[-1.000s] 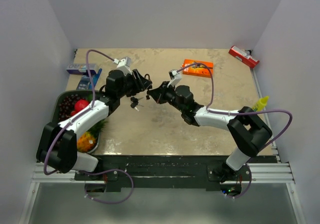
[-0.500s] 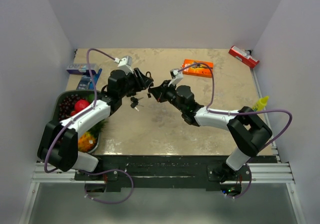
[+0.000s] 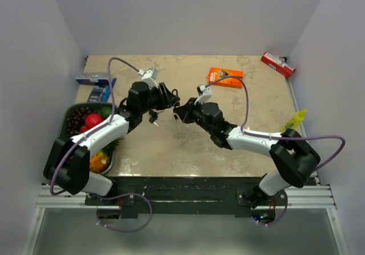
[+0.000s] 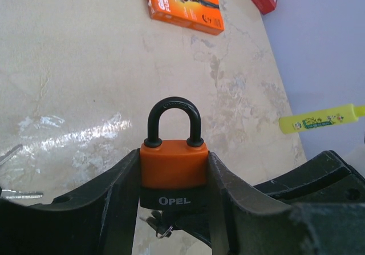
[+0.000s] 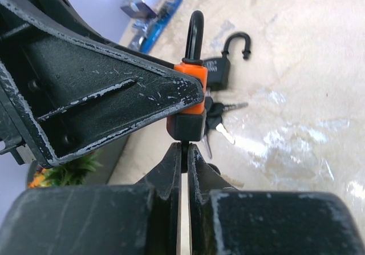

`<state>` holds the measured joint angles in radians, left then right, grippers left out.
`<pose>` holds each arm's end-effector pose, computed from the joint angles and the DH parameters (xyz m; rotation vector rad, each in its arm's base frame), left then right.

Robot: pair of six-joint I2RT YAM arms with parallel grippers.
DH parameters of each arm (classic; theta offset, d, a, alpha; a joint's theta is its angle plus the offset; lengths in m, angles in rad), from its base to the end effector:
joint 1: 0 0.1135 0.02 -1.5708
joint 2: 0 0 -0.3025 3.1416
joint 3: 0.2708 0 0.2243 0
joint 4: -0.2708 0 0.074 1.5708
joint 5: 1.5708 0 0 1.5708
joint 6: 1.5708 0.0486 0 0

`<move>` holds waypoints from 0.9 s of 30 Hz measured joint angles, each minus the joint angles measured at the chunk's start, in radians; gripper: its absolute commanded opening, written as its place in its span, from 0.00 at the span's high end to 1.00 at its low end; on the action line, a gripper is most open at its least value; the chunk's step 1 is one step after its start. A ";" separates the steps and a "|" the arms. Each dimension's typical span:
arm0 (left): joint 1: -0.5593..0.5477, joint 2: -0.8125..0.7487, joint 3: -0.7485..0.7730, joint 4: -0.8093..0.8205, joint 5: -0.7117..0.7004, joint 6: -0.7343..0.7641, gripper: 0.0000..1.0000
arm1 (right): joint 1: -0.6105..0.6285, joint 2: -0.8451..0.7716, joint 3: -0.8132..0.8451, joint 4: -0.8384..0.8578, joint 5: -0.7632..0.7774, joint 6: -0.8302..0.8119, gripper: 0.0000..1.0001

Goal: Unlock with the key

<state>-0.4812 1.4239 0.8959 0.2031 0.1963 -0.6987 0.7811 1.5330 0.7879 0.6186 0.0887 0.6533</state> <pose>0.2686 -0.1509 0.3168 -0.0768 2.0127 -0.9673 0.2371 0.2290 0.2979 -0.0446 1.7985 0.9807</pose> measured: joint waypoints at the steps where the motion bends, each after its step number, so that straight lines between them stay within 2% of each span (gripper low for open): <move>1: -0.001 0.001 0.000 -0.012 0.003 0.000 1.00 | 0.010 -0.003 -0.003 -0.017 0.010 0.002 0.96; 4: -0.003 0.007 0.000 -0.054 0.012 0.001 1.00 | 0.031 -0.005 -0.005 -0.062 0.035 0.018 0.94; 10: -0.004 0.015 -0.002 -0.111 0.033 0.001 1.00 | 0.062 -0.005 -0.005 -0.125 0.053 0.058 0.81; 14: -0.004 0.015 -0.010 -0.144 0.045 0.002 1.00 | 0.082 -0.004 -0.005 -0.145 0.052 0.074 0.62; 15: -0.004 0.016 -0.011 -0.154 0.047 0.002 1.00 | 0.085 -0.004 -0.005 -0.147 0.052 0.081 0.54; 18: -0.005 0.019 -0.011 -0.168 0.048 0.002 1.00 | 0.094 -0.004 -0.005 -0.147 0.050 0.089 0.42; 21: -0.005 0.023 -0.011 -0.170 0.050 0.002 1.00 | 0.096 -0.009 -0.006 -0.150 0.052 0.085 0.36; 27: -0.001 0.023 -0.011 -0.177 0.058 0.002 1.00 | 0.095 -0.081 -0.015 -0.194 0.059 0.057 0.33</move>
<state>-0.4824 1.4471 0.8848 0.0257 0.2543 -0.6968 0.8761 1.4521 0.7731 0.4248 0.1478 0.7101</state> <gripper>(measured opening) 0.480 0.656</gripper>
